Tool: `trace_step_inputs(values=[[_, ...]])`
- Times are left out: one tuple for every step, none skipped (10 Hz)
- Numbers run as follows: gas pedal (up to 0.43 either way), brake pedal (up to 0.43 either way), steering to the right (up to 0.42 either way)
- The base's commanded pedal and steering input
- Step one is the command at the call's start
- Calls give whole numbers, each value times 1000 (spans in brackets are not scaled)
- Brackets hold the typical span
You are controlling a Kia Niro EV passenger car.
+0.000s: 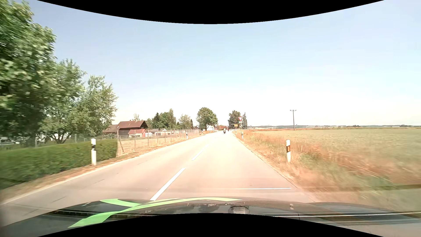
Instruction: Follow the waypoints while adhering to traffic rules and regulations
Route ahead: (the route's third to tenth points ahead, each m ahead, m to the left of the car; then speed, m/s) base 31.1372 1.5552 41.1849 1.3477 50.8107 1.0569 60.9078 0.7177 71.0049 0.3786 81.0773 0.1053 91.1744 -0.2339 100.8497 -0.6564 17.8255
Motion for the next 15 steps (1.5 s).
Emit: trace_step_inputs(values=[[0, 0, 2], [0, 0, 2], [0, 0, 2], [0, 0, 2], [0, 0, 2], [0, 0, 2], [0, 0, 1], [0, 0, 0], [0, 0, 0], [0, 0, 0], [0, 0, 0], [0, 0, 0], [0, 0, 0], [0, 0, 0], [0, 0, 0]])
